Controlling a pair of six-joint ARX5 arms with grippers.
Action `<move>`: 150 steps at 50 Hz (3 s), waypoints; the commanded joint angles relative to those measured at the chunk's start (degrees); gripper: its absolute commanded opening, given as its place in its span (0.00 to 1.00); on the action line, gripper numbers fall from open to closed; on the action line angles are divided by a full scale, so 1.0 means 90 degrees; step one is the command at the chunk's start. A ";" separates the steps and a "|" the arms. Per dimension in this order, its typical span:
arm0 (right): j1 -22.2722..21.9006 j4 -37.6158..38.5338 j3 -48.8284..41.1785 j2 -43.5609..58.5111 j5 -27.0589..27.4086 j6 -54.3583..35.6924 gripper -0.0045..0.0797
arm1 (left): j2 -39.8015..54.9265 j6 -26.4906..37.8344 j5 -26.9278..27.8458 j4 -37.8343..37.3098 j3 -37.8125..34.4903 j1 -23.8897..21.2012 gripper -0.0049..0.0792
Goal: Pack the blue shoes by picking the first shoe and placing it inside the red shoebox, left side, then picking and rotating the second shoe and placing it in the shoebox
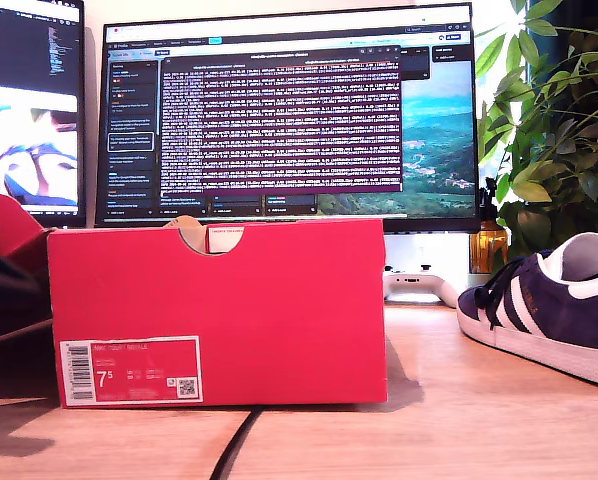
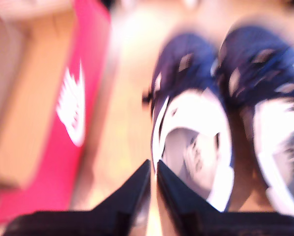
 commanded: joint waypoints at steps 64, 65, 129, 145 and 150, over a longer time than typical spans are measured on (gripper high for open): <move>0.0726 0.0126 0.0391 0.3082 0.1049 -0.0777 0.04 | 0.0342 0.0017 0.0109 -0.0100 0.0192 -0.0107 0.03; 0.0729 0.0182 0.0391 0.3079 0.1049 -0.0763 0.05 | 0.0342 0.0017 0.0109 -0.0134 0.0192 -0.0107 0.03; 0.2948 -0.0699 0.4537 0.3079 0.0146 0.1090 0.04 | 0.0338 -0.0027 0.0160 0.0393 0.0192 -0.0107 0.03; 0.3653 0.0644 0.4626 0.3451 0.0151 0.1870 0.04 | 0.0338 -0.0027 0.0155 0.0389 0.0192 -0.0107 0.03; 0.3755 0.1035 0.4626 0.3757 0.0221 0.2001 0.04 | 0.0338 -0.0027 0.0153 0.0381 0.0192 -0.0107 0.03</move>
